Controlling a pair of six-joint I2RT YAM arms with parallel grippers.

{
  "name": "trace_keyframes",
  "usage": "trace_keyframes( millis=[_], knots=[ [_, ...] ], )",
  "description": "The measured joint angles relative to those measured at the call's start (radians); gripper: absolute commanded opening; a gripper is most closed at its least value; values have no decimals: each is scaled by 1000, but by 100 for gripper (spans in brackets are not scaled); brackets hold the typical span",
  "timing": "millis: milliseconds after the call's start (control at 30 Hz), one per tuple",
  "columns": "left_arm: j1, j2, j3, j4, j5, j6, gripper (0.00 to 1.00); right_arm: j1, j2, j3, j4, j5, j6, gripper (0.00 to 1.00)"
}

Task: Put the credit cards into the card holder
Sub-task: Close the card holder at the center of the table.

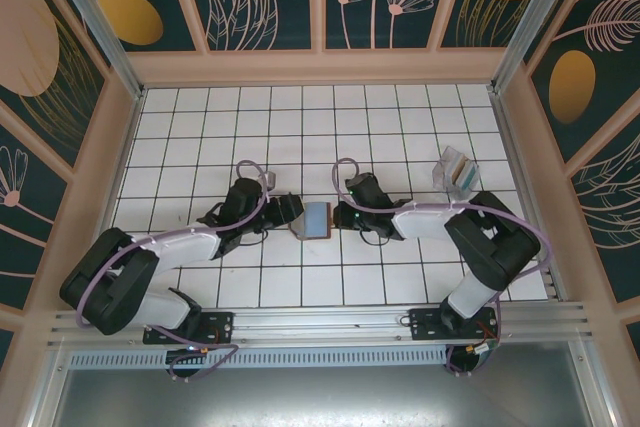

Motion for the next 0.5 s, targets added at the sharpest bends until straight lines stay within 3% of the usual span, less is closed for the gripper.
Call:
trace_keyframes(
  millis=[133, 333, 500],
  knots=[
    [0, 64, 12, 21, 36, 9, 51, 6, 18, 13, 23, -10, 5, 10],
    [0, 138, 34, 88, 88, 8, 49, 7, 21, 19, 27, -18, 7, 34],
    [0, 145, 39, 99, 101, 11, 48, -4, -17, -5, 35, -36, 10, 43]
  ],
)
